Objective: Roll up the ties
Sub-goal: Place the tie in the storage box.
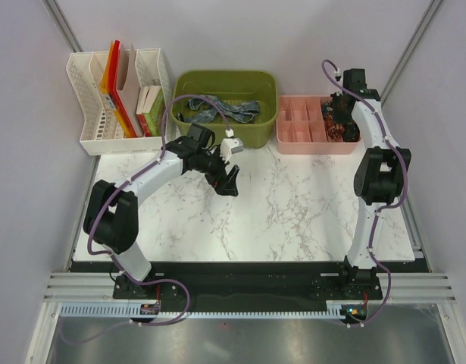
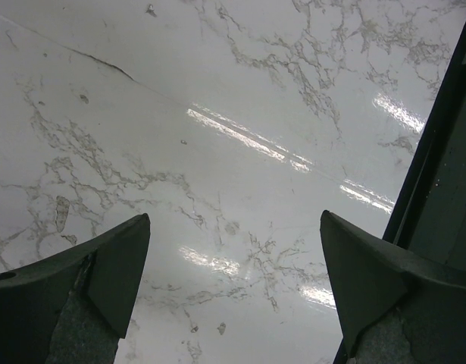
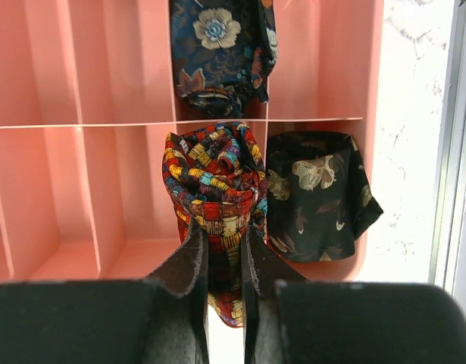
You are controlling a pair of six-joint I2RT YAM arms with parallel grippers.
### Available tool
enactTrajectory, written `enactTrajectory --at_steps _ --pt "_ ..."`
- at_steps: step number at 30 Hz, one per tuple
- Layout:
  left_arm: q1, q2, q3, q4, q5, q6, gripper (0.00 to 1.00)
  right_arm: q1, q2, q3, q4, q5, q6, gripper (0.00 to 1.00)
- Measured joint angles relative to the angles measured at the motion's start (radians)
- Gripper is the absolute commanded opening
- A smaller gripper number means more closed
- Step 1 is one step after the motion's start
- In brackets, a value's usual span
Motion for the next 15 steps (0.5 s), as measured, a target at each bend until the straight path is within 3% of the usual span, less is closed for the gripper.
enactTrajectory --at_steps 15 --pt "0.001 -0.008 -0.038 0.002 0.003 -0.016 1.00 0.006 0.100 0.000 0.004 0.032 0.016 0.00"
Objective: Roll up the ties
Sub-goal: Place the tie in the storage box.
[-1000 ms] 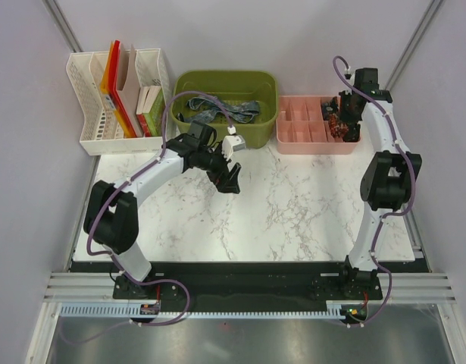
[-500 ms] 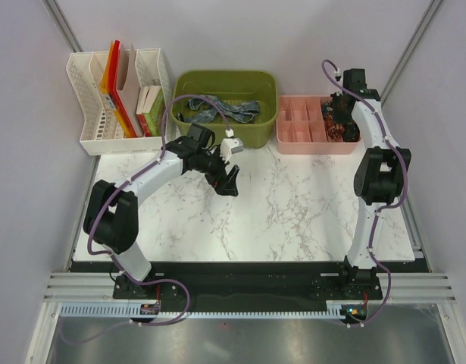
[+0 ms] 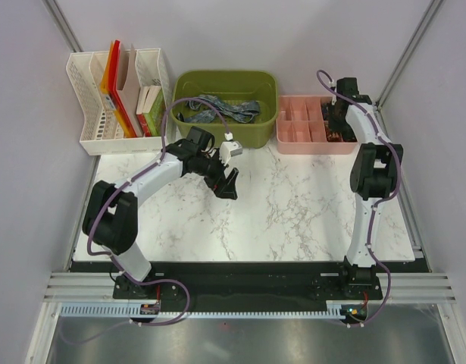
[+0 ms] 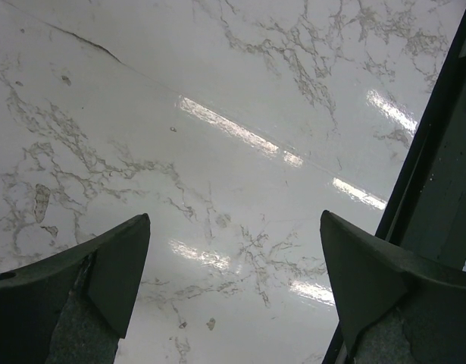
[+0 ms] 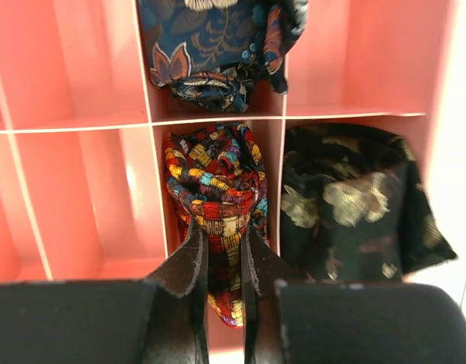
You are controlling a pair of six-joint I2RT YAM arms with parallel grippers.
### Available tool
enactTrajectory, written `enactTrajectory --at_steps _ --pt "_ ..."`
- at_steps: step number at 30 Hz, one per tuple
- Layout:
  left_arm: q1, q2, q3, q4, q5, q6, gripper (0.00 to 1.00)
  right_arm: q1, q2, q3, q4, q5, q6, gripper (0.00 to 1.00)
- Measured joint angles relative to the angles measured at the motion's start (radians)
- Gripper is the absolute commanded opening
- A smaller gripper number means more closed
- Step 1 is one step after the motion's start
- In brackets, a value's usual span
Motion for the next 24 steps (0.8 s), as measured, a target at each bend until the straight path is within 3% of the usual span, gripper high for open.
enactTrajectory --at_steps 2,5,6,10,19,24 --pt "0.000 -0.002 -0.003 0.000 0.000 -0.002 1.00 0.001 0.016 0.000 0.000 0.002 0.000 0.10" --pt "0.000 -0.003 -0.005 0.001 0.000 -0.005 1.00 0.002 0.034 0.003 0.007 0.005 0.003 0.41" --pt "0.000 -0.004 -0.006 0.001 0.000 -0.006 1.00 0.003 0.034 0.005 0.007 0.003 0.006 0.44" --pt "0.000 -0.012 -0.008 0.002 0.000 -0.008 1.00 0.005 0.034 0.015 0.006 0.001 0.010 0.55" --pt "0.000 -0.029 -0.008 0.003 -0.010 -0.008 1.00 0.005 0.016 0.071 0.008 -0.036 0.011 0.62" --pt "0.016 -0.068 -0.007 -0.002 -0.025 -0.008 1.00 0.006 -0.043 0.084 0.019 -0.064 0.013 0.78"
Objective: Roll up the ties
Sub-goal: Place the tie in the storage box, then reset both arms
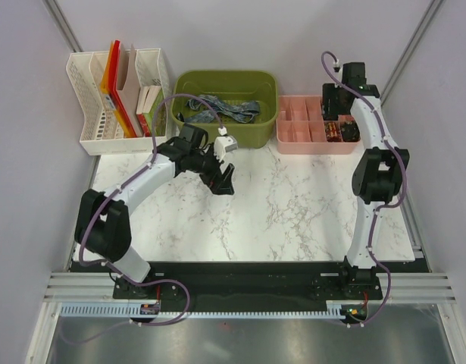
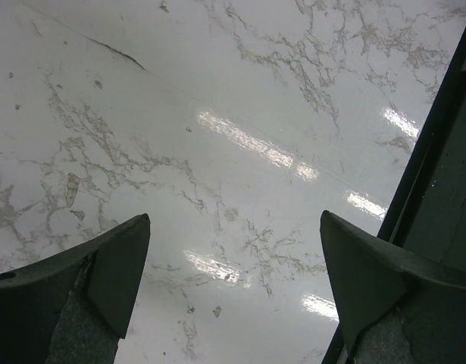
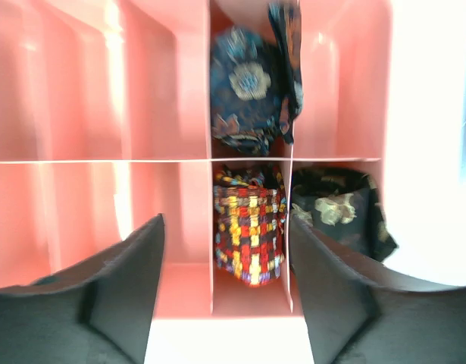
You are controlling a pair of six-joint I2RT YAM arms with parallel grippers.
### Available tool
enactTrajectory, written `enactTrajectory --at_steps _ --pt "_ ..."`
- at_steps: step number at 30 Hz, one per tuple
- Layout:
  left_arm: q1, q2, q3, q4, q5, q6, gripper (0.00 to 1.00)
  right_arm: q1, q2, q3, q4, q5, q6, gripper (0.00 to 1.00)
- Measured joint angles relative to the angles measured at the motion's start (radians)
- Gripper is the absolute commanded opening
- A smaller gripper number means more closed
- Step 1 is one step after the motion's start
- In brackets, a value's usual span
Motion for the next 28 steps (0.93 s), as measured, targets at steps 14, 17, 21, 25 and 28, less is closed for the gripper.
enactTrajectory --at_steps 14,17,21,25,28 --pt "0.314 -0.196 0.095 -0.026 -0.020 -0.131 1.00 0.001 -0.547 -0.467 0.187 -0.308 0.042 0.98" --pt "0.413 -0.240 0.036 -0.050 -0.006 -0.141 1.00 0.001 -0.653 -0.682 0.214 -0.344 0.044 0.98" --pt "0.546 -0.276 -0.113 -0.098 -0.014 -0.143 1.00 0.001 -0.754 -0.932 0.212 -0.366 0.038 0.98" --pt "0.595 -0.293 -0.231 -0.130 -0.038 -0.143 1.00 0.001 -0.843 -1.092 0.210 -0.367 0.017 0.98" --pt "0.604 -0.325 -0.285 -0.147 -0.044 -0.143 1.00 0.001 -0.891 -1.139 0.220 -0.363 0.003 0.98"
